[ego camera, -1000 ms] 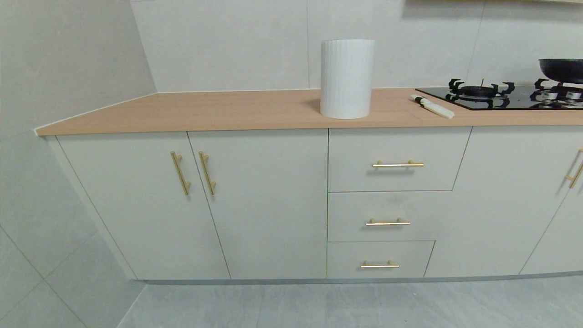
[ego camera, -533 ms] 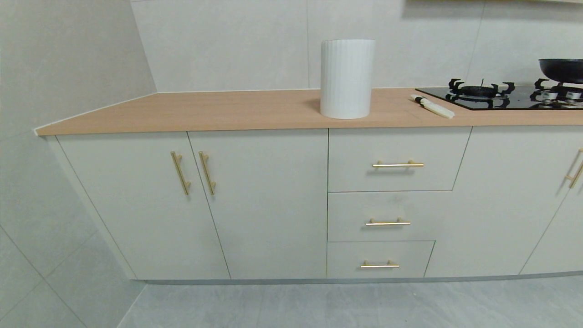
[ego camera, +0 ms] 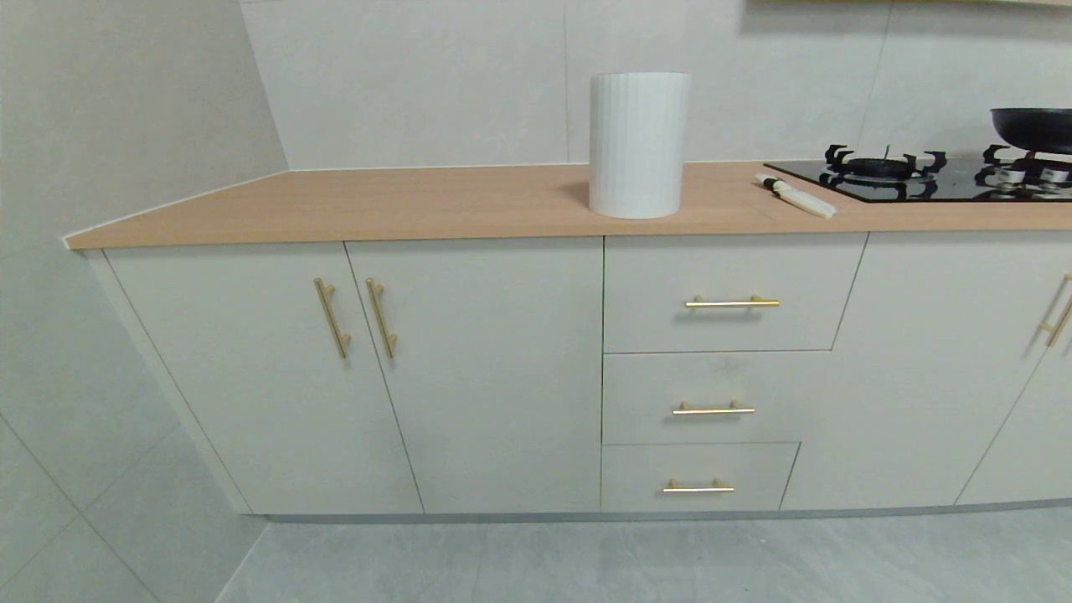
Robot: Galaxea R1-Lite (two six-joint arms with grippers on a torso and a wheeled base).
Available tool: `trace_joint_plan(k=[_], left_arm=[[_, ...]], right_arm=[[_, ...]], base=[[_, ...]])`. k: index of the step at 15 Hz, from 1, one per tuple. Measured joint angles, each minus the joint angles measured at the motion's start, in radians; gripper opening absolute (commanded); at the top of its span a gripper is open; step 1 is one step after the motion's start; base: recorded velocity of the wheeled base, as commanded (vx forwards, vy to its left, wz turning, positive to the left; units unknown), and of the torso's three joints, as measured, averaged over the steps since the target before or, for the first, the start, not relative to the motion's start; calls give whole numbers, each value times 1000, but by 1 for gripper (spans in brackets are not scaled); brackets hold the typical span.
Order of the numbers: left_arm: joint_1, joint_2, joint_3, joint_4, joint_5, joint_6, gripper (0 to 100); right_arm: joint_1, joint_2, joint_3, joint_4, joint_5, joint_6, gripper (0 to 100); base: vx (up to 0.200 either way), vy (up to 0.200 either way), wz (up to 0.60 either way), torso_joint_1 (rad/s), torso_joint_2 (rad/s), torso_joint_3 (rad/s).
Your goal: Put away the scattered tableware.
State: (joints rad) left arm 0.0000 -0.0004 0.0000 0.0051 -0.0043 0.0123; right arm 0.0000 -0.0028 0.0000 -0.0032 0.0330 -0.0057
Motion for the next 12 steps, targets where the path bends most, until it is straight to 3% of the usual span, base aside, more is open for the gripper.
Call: trace_joint_plan(k=[3, 12], left_arm=[[0, 0, 0, 0, -1, 3, 100], [0, 0, 0, 0, 0, 0, 100]], right_arm=[[0, 0, 0, 0, 0, 0, 100], [1, 1, 0, 0, 0, 0, 100]], base=[[0, 0, 0, 0, 0, 0], [200, 0, 0, 2, 1, 2]])
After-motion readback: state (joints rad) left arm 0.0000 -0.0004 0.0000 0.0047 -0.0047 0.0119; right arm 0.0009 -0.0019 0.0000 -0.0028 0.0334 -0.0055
